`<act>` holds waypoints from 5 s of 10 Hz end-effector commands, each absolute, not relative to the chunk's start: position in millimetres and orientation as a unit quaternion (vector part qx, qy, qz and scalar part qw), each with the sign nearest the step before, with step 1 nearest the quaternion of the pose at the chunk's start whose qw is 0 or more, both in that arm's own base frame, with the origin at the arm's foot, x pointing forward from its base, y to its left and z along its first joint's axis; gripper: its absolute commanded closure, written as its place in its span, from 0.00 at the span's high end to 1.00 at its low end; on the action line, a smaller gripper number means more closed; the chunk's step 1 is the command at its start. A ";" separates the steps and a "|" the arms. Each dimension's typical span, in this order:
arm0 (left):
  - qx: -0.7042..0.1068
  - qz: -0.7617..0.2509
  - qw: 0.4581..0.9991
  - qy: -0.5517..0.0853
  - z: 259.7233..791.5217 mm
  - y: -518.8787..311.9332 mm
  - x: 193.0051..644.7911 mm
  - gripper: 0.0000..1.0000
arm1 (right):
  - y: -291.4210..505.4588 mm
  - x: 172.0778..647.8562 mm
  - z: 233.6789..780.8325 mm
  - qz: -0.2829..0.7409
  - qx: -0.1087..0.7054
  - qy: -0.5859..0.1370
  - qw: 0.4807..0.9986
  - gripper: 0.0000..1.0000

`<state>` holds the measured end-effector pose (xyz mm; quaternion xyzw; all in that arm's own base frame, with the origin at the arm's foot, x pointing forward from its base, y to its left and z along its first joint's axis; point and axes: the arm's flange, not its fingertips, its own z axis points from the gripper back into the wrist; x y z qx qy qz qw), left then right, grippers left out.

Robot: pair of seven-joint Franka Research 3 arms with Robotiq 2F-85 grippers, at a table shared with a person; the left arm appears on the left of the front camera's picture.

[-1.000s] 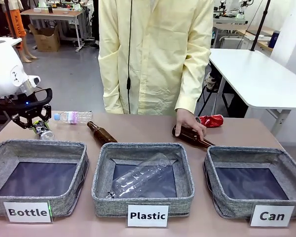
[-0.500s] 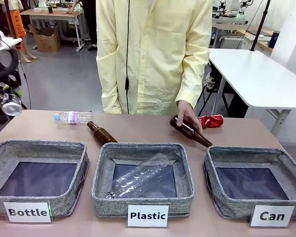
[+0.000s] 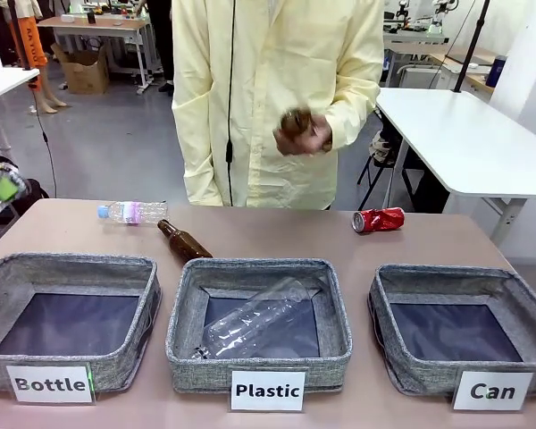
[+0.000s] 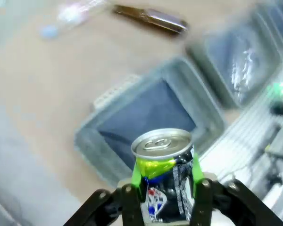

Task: Sort the can waste into the basket.
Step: Pick up the can waste from the table and place it in the right Fabric basket.

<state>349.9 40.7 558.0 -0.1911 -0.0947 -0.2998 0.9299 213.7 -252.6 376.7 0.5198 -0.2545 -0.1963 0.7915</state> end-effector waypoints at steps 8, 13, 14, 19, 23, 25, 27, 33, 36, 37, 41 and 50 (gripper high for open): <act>-0.091 -0.630 0.759 -0.140 541.0 8.2 236.9 0.00 | -253.3 215.7 377.5 -0.188 0.523 -0.267 0.787 1.00; -0.087 -0.647 0.738 -0.169 553.8 10.9 244.0 0.44 | -253.3 215.7 377.5 -0.188 0.523 -0.267 0.787 1.00; -0.091 -0.660 0.723 -0.183 571.1 28.9 246.9 0.44 | -253.3 215.7 377.5 -0.188 0.523 -0.267 0.787 1.00; -0.043 -0.640 0.704 -0.304 623.9 201.7 206.1 0.44 | -253.3 215.7 377.5 -0.188 0.523 -0.267 0.787 1.00; -0.041 -0.560 0.749 -0.353 605.6 277.5 175.6 0.44 | -253.3 215.7 377.5 -0.188 0.523 -0.267 0.787 1.00; -0.044 -0.547 0.756 -0.357 600.8 279.3 173.5 0.44 | -253.3 215.7 377.5 -0.188 0.523 -0.267 0.787 1.00; -0.041 -0.547 0.756 -0.356 601.4 275.4 173.2 0.44 | -253.3 215.7 377.5 -0.188 0.523 -0.267 0.787 1.00; -0.041 -0.622 0.690 -0.368 657.1 115.3 210.8 0.44 | -253.3 215.7 377.5 -0.188 0.523 -0.267 0.787 1.00; -0.064 -0.694 0.646 -0.311 678.5 -58.0 228.1 0.44 | -253.3 215.7 377.5 -0.188 0.523 -0.267 0.787 1.00; -0.088 -0.699 0.649 -0.287 678.5 -120.8 226.1 0.44 | -253.3 215.7 377.5 -0.188 0.523 -0.267 0.787 1.00; -0.148 -0.664 0.672 -0.293 629.8 -341.3 182.3 0.44 | -253.3 215.7 377.5 -0.188 0.523 -0.267 0.787 1.00; -0.199 -0.678 0.647 -0.287 551.5 -441.3 187.0 0.44 | -253.3 215.7 377.5 -0.188 0.523 -0.267 0.787 1.00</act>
